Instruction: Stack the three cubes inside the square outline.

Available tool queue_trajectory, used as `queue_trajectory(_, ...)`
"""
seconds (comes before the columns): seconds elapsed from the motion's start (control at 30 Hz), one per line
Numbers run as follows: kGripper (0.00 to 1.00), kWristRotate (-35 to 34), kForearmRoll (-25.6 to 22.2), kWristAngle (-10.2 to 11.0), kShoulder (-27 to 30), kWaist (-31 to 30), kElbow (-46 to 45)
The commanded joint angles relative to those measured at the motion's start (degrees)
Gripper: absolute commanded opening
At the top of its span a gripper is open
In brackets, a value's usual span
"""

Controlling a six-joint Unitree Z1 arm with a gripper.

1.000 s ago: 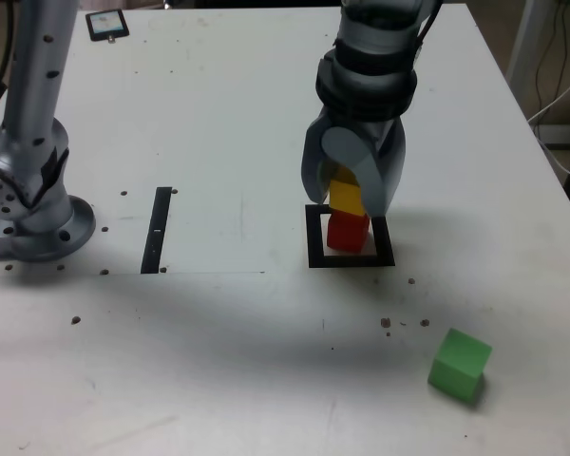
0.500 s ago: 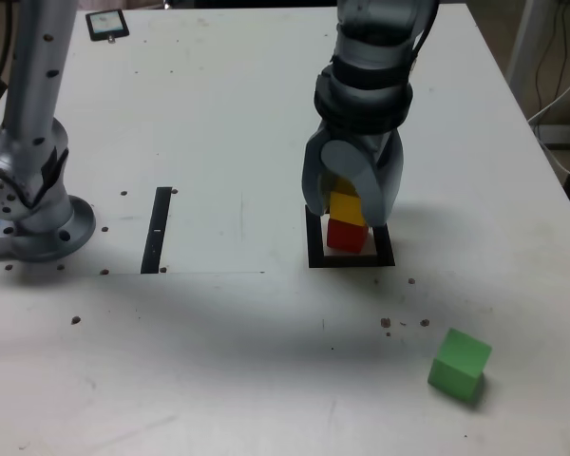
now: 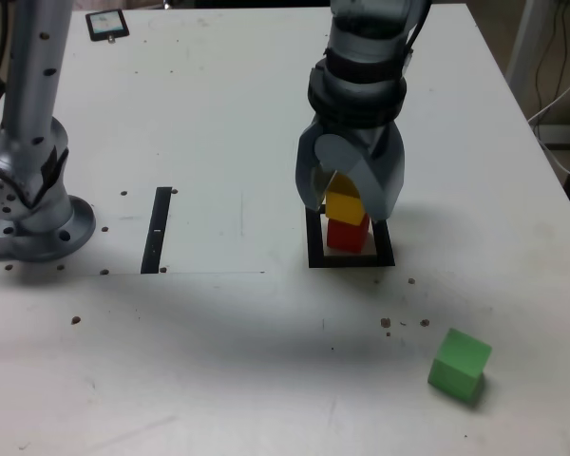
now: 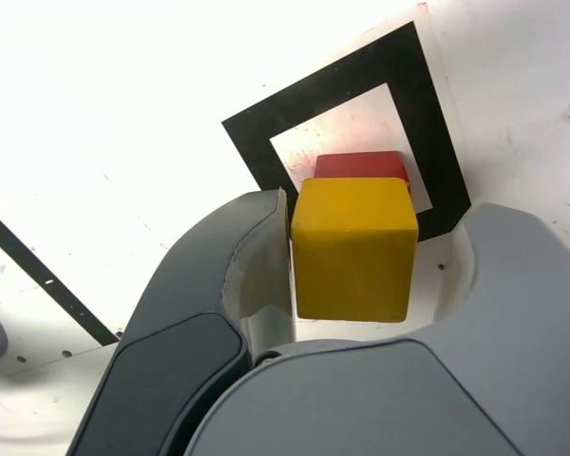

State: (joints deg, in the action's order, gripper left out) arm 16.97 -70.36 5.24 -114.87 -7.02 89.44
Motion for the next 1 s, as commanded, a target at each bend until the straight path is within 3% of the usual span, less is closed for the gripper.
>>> queue_trajectory(0.0,1.00,0.1,-0.2,-0.3,0.6,0.0,0.2)
queue_trajectory(0.27,1.00,-0.7,-0.9,-0.7,1.7,-2.5,1.6)
queue_trajectory(0.6,1.00,-8.1,-11.2,4.4,3.5,-10.8,9.0)
queue_trajectory(0.97,1.00,-8.8,-12.9,5.9,0.1,-17.9,20.9)
